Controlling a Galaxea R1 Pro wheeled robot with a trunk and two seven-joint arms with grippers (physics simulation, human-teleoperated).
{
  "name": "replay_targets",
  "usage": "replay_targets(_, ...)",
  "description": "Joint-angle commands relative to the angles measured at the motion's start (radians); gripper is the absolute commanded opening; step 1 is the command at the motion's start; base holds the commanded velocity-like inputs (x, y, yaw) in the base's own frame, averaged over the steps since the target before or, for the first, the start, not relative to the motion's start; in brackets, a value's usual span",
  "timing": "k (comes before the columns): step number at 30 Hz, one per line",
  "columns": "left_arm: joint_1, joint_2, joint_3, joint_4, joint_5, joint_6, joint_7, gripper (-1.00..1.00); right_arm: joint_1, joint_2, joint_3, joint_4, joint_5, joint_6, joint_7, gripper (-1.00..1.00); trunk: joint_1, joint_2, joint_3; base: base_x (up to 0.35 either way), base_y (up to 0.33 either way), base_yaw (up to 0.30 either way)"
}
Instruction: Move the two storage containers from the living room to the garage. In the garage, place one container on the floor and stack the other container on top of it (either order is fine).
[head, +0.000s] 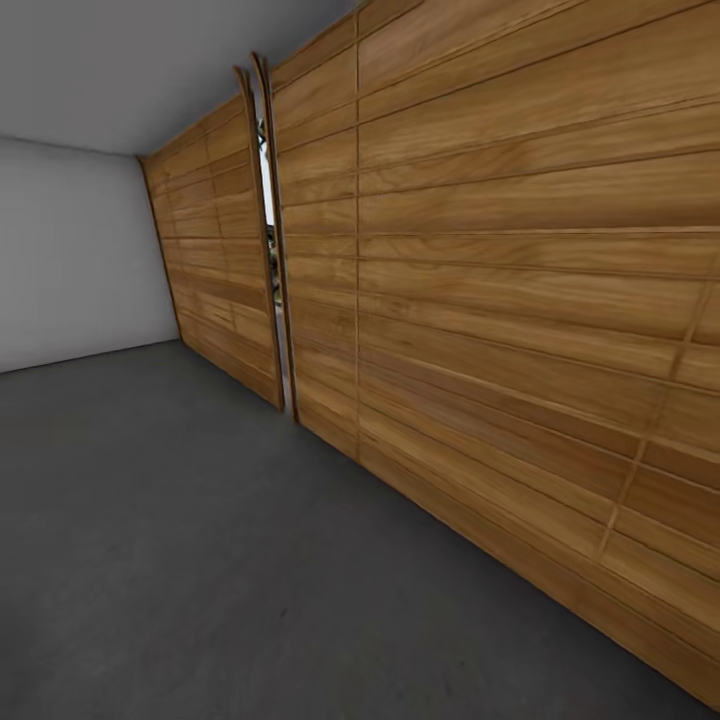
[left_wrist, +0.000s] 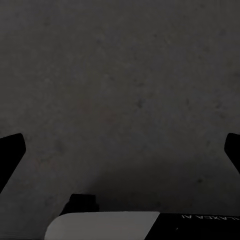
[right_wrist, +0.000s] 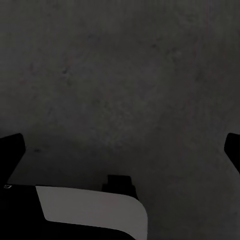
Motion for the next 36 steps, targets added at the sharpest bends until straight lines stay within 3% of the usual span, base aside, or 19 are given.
replay_targets(1,0.0,-0.001,0.004,-0.001,-0.001,-0.002,0.0,1.0,-0.001,0.0,0.0,0.001,0.007,-0.003,0.0,1.0,0.0,0.0,-0.001,0.0,0.0,0.291)
replay_targets(12,0.0,0.002,0.006,-0.001,-0.001,0.003,0.001,1.0,-0.001,0.0,-0.001,0.001,0.006,-0.003,0.0,1.0,0.0,0.0,0.002,0.045,0.0,0.291)
replay_targets(23,0.0,0.011,0.009,-0.003,0.0,0.006,0.011,1.0,-0.001,0.0,-0.001,0.001,0.006,-0.003,0.0,1.0,0.0,0.0,0.006,0.304,0.0,0.291)
replay_targets(29,0.0,0.023,0.042,-0.005,0.001,0.007,0.033,1.0,-0.001,0.0,-0.001,0.001,0.006,-0.003,0.0,1.0,0.0,0.0,0.008,0.326,0.0,0.291)
replay_targets(36,0.0,0.025,0.048,-0.011,0.001,0.008,0.035,1.0,-0.001,0.0,-0.001,0.001,0.006,-0.003,0.0,1.0,0.0,0.0,0.011,0.327,0.0,0.291)
